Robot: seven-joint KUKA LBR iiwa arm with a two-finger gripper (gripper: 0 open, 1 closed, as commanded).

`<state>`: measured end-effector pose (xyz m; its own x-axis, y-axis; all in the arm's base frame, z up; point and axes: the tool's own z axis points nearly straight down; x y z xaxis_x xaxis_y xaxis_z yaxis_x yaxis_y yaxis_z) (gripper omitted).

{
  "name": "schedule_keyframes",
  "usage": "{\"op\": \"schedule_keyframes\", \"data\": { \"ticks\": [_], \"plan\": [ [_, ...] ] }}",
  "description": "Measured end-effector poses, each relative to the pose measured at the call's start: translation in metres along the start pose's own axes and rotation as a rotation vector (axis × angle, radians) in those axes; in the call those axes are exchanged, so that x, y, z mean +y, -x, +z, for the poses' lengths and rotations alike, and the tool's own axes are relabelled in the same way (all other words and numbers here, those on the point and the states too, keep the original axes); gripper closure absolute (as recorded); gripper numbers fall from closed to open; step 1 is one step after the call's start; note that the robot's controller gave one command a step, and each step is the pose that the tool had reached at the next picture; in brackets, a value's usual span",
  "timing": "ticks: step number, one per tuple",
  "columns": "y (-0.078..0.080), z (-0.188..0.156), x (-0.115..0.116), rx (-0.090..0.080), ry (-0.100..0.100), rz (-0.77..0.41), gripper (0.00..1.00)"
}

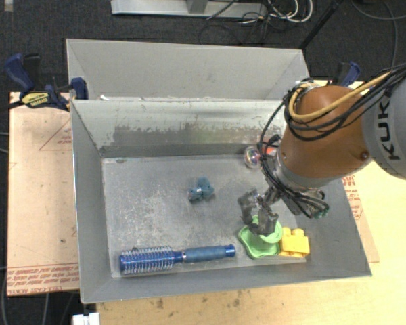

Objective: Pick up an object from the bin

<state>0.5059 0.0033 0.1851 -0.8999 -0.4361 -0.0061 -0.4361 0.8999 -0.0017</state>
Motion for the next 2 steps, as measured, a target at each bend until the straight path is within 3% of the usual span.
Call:
{"op": "schedule_keyframes", "data": {
  "ticks": [1,2],
  "plan": [
    [-0.001,0.001,0.001,0.003,0.002,0.0,0.0],
    [-0.012,0.103,-0.049,0.01,0.005,-0.137,0.0]
  ]
}}
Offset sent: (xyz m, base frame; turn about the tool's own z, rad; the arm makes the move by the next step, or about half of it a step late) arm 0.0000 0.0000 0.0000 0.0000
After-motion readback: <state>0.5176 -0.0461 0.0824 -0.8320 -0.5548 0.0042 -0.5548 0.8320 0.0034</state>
